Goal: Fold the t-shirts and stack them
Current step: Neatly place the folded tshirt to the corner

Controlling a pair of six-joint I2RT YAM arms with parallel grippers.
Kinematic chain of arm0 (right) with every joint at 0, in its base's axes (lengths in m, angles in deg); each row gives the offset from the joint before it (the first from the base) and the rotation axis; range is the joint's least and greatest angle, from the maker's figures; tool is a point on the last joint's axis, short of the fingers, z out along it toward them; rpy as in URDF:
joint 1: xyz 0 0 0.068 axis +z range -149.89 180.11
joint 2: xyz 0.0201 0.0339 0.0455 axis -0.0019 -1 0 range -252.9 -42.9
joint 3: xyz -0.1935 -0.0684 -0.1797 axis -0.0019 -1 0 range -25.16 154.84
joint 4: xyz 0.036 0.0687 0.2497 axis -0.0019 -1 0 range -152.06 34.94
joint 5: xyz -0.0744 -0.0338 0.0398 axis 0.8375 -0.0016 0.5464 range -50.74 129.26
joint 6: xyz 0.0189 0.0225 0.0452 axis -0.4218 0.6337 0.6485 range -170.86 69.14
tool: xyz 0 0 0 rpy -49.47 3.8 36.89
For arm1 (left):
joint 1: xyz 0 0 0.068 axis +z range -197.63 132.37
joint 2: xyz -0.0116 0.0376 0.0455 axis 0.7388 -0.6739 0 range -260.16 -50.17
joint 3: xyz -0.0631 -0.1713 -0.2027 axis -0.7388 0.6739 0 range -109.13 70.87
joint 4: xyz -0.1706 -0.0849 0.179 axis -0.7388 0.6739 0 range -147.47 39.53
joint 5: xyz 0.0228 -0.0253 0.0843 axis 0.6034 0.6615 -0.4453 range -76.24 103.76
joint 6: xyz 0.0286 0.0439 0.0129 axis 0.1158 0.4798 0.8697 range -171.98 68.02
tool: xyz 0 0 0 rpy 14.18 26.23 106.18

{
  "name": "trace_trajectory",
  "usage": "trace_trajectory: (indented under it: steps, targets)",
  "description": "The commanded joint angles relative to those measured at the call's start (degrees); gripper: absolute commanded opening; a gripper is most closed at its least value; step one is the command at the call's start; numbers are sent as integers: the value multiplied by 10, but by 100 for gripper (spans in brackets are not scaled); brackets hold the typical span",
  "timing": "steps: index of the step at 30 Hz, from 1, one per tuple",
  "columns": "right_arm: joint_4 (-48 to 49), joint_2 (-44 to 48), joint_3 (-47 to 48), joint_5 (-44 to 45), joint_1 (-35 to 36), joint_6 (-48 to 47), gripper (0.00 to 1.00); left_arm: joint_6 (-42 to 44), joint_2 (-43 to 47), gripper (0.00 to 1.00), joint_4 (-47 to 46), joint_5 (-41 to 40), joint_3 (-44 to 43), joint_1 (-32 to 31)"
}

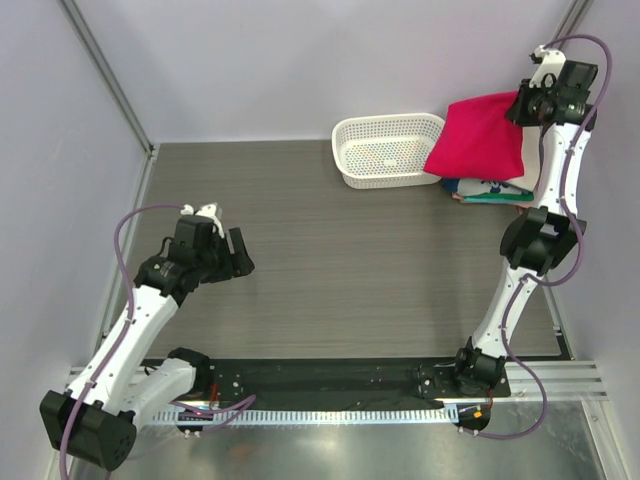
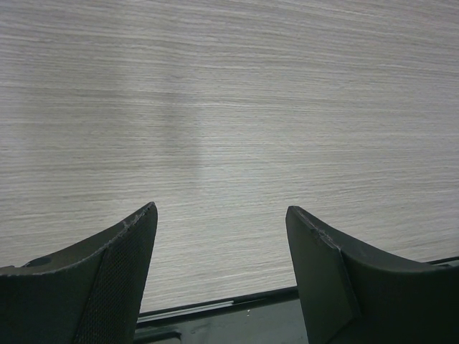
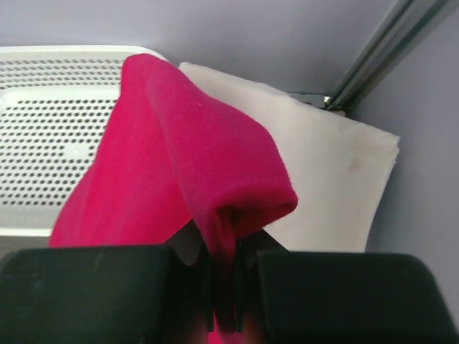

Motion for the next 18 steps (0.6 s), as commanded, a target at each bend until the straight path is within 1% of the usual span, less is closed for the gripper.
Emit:
trace_trajectory:
  steps: [1,2,7,12,14,18]
  targets:
    - [99,-1,14,48,-2,-23,1,11,-8,73,-14,17,3,2]
    - [126,-2,-2,54,-3,-28,1,11,-8,73,-14,18,3,2]
    - [189,-18,-31,93,-6,-66,1,11,-10,73,-18,24,5,2]
    - [264,-19,-78,122,-6,-108,1,12,-19,73,-18,34,3,2]
    - [281,-23,-84,121,-7,-128,1,12,-18,73,-18,36,4,2]
    - [315,-31,-97,118,-15,-133,1,12,-17,73,-19,37,4,2]
